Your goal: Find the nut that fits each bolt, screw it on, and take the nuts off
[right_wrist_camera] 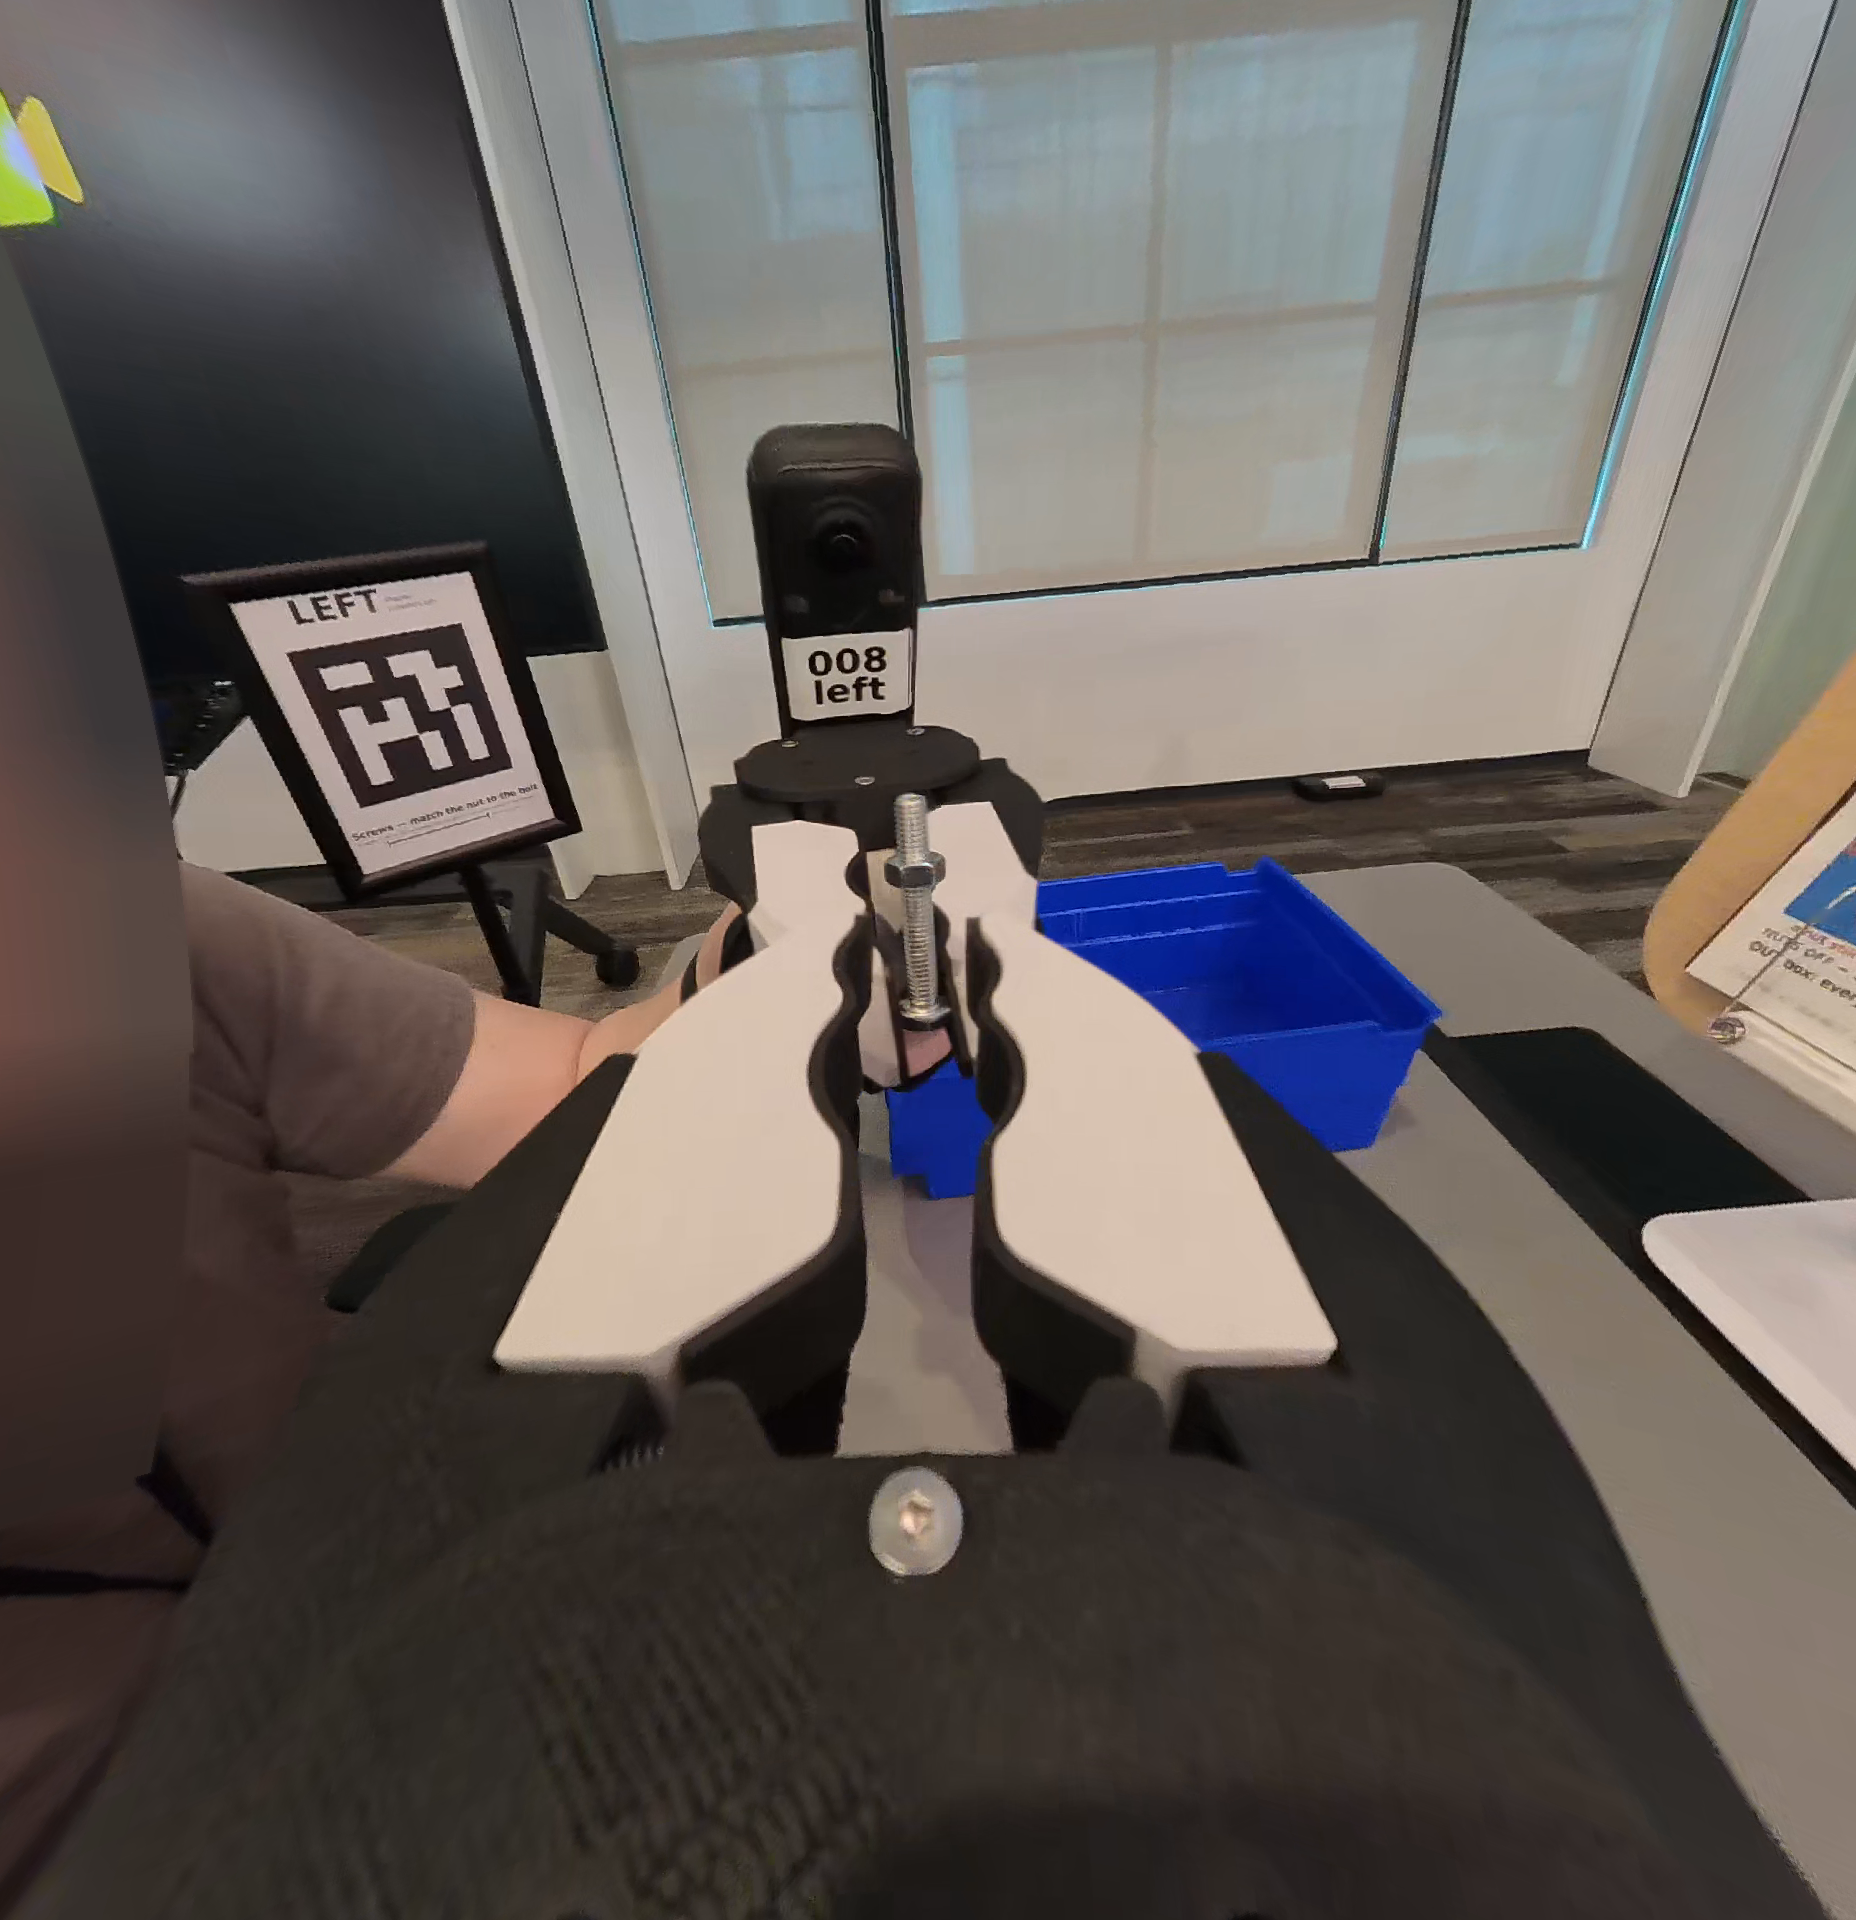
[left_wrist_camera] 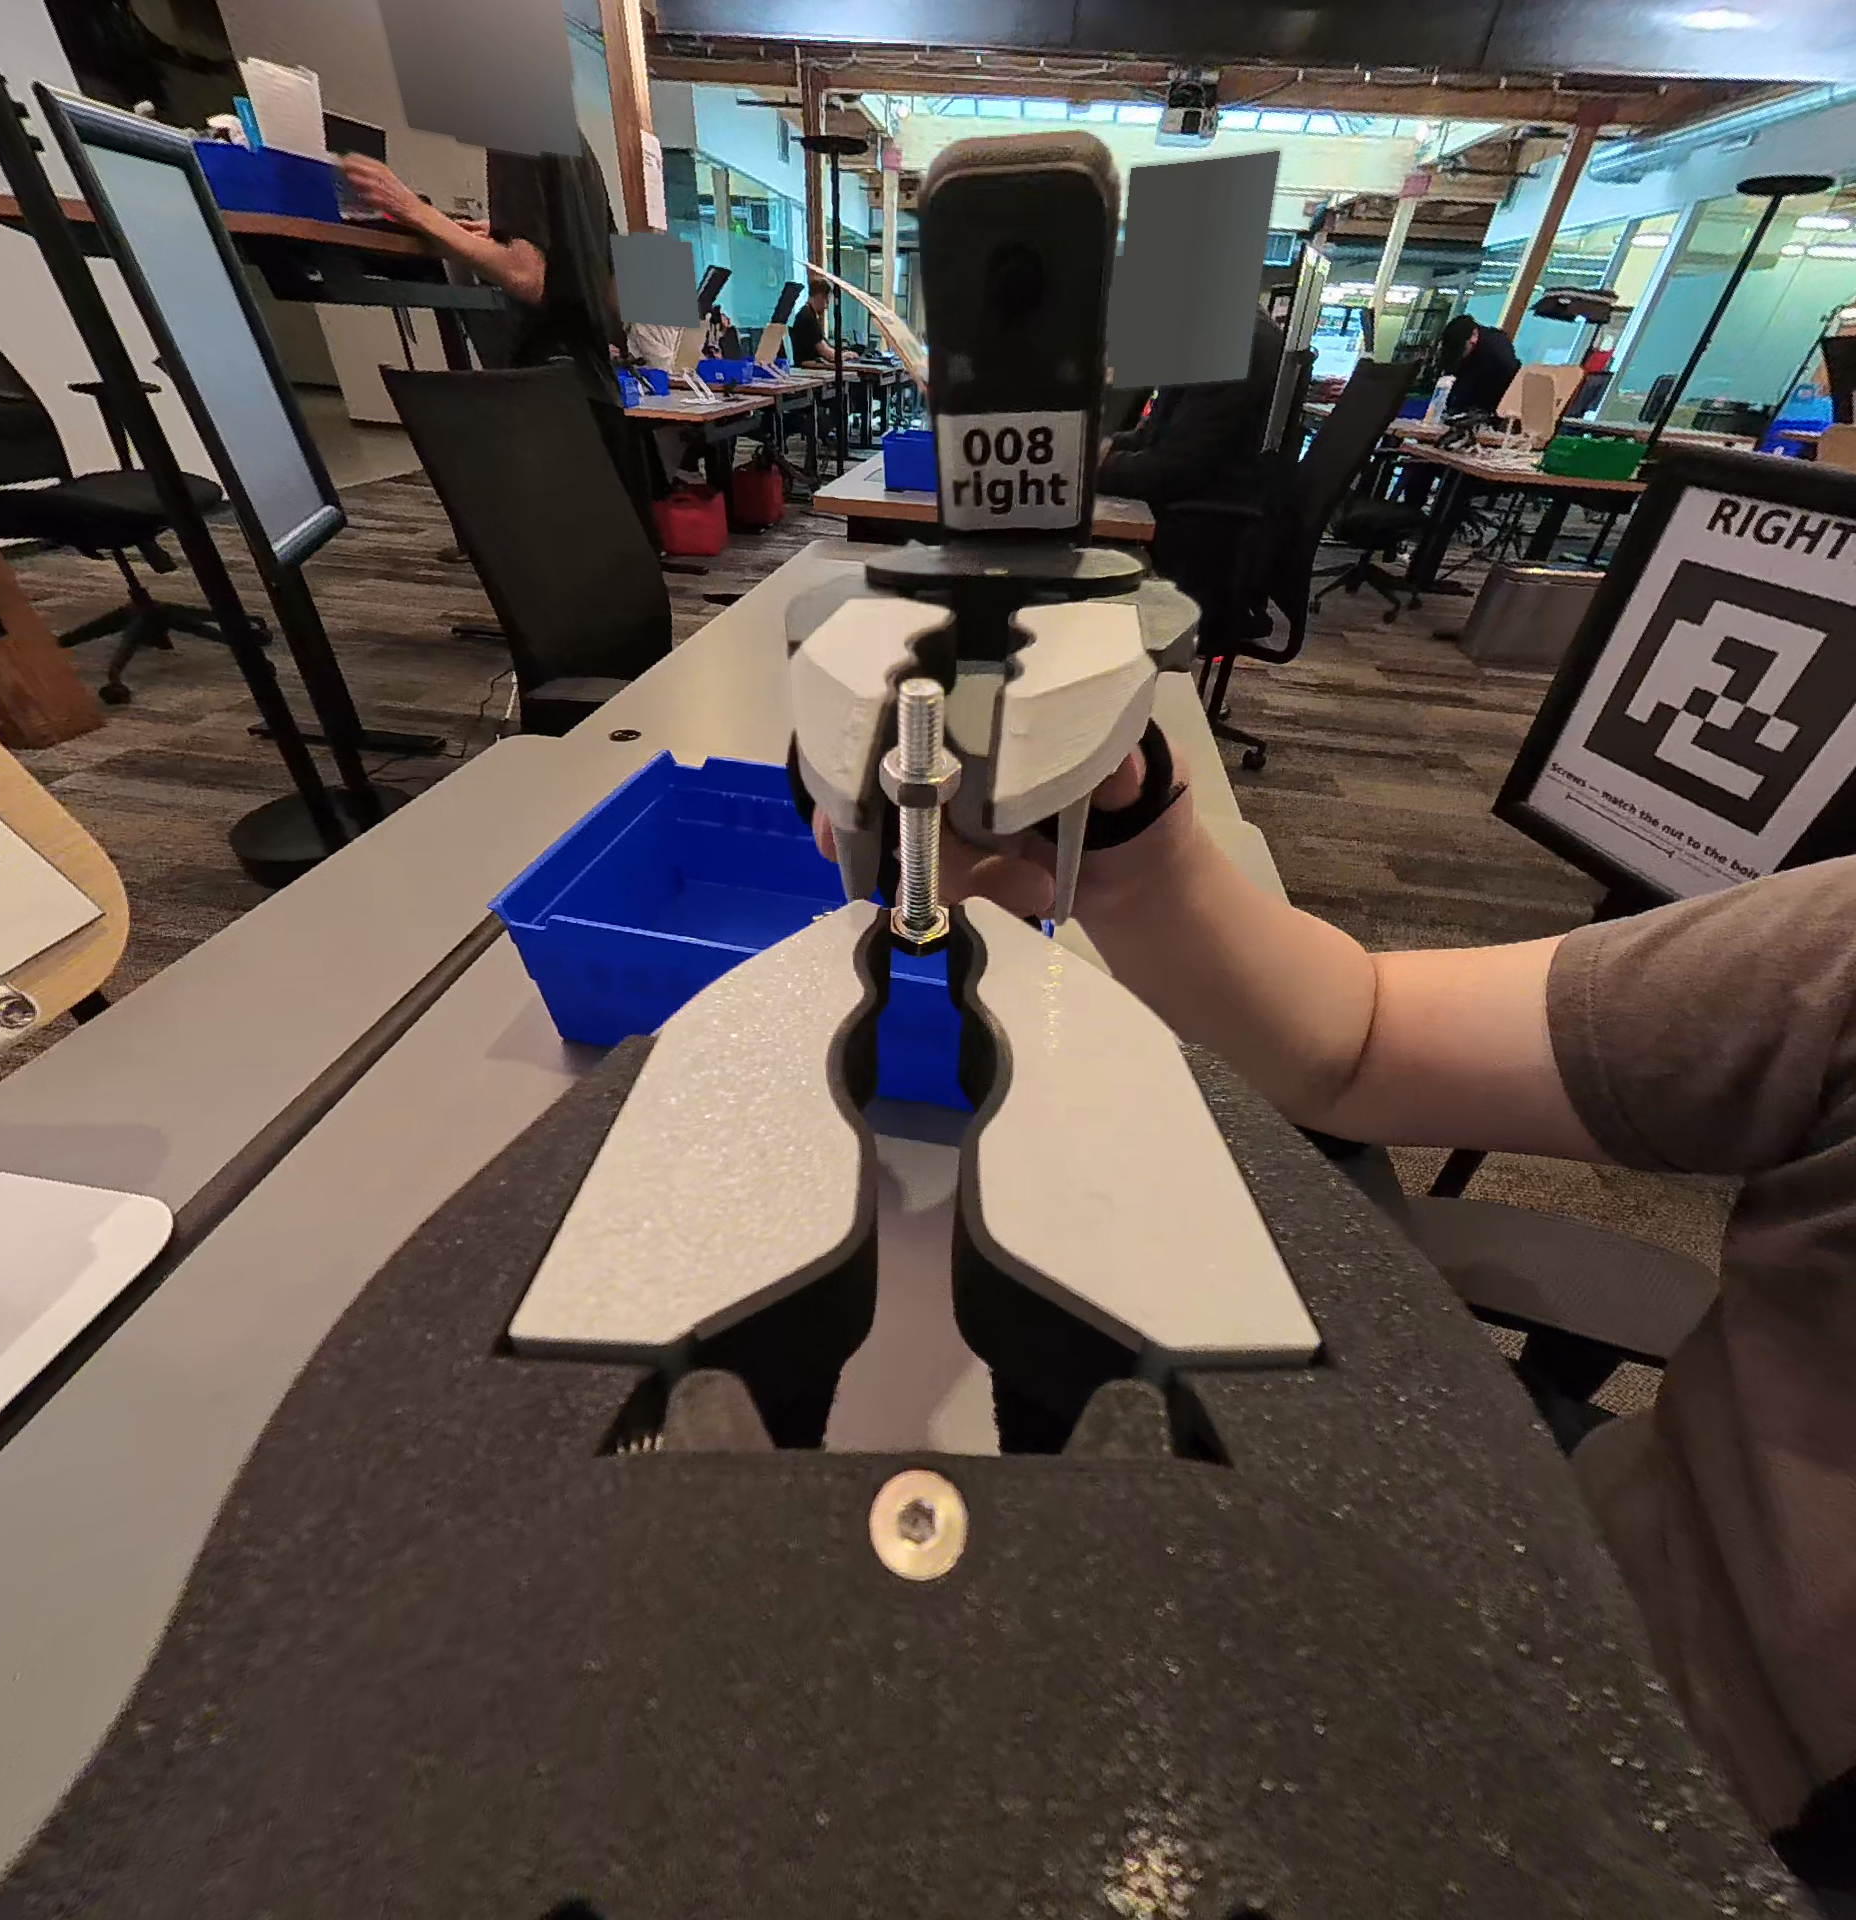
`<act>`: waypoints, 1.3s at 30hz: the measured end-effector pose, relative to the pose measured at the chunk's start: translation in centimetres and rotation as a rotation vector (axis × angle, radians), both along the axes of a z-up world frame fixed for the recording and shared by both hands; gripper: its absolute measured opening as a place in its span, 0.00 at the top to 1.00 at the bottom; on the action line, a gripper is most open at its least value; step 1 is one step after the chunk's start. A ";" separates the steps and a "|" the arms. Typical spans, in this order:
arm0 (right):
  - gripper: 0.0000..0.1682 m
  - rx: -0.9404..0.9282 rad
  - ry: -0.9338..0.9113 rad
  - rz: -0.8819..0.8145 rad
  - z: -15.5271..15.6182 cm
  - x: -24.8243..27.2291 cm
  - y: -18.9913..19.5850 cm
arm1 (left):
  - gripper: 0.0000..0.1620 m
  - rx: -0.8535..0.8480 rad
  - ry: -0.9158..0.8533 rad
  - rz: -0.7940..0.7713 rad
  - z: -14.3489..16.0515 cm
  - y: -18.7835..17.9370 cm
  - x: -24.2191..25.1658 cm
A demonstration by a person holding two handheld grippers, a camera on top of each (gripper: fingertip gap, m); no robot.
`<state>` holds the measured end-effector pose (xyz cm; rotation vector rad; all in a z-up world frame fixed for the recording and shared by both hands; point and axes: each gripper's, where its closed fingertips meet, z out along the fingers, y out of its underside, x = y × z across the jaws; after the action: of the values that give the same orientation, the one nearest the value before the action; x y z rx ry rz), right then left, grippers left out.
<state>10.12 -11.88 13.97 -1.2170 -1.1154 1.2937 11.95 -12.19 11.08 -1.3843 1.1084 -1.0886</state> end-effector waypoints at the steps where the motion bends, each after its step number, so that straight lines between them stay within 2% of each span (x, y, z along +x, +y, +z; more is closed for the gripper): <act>1: 0.90 -0.002 -0.003 0.002 -0.1 -0.1 0.0 | 0.94 -0.003 0.002 -0.003 -0.1 0.0 0.0; 4: 0.90 0.011 -0.021 0.001 -0.5 -0.4 0.0 | 0.94 -0.009 0.005 -0.006 -0.1 0.0 0.0; 8: 0.96 0.014 -0.029 0.011 -0.8 -0.6 -0.1 | 0.94 -0.009 0.011 -0.013 -0.2 -0.1 0.1; 18: 0.96 -0.004 -0.028 0.030 -0.9 -0.6 0.1 | 0.93 -0.037 0.013 -0.032 -0.4 -0.1 0.1; 23: 0.96 -0.109 0.015 0.012 -0.4 0.7 1.6 | 0.73 -0.015 0.054 0.022 -0.9 0.5 0.2; 28: 0.96 -0.315 -0.068 -0.032 -1.4 4.9 4.4 | 0.72 0.012 0.085 0.043 -0.9 0.5 0.0; 30: 0.96 -0.357 -0.212 -0.135 -3.3 8.1 5.7 | 0.73 0.017 0.105 0.048 -1.0 0.4 -0.1; 33: 0.96 -0.432 -0.556 -0.477 -9.1 15.5 8.8 | 0.74 0.040 0.134 0.068 -1.0 0.4 -0.3; 35: 0.96 -0.559 -0.720 -0.664 -12.9 20.3 10.3 | 0.75 0.048 0.141 0.069 -1.0 0.3 -0.4; 39: 0.96 -0.790 -0.875 -0.768 -19.1 24.3 12.1 | 0.76 0.032 0.148 0.073 -1.3 0.6 -0.4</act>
<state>34.41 0.27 -5.16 -2.6327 -0.5037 0.5494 11.51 -11.60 9.83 -1.4875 1.1672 -0.9245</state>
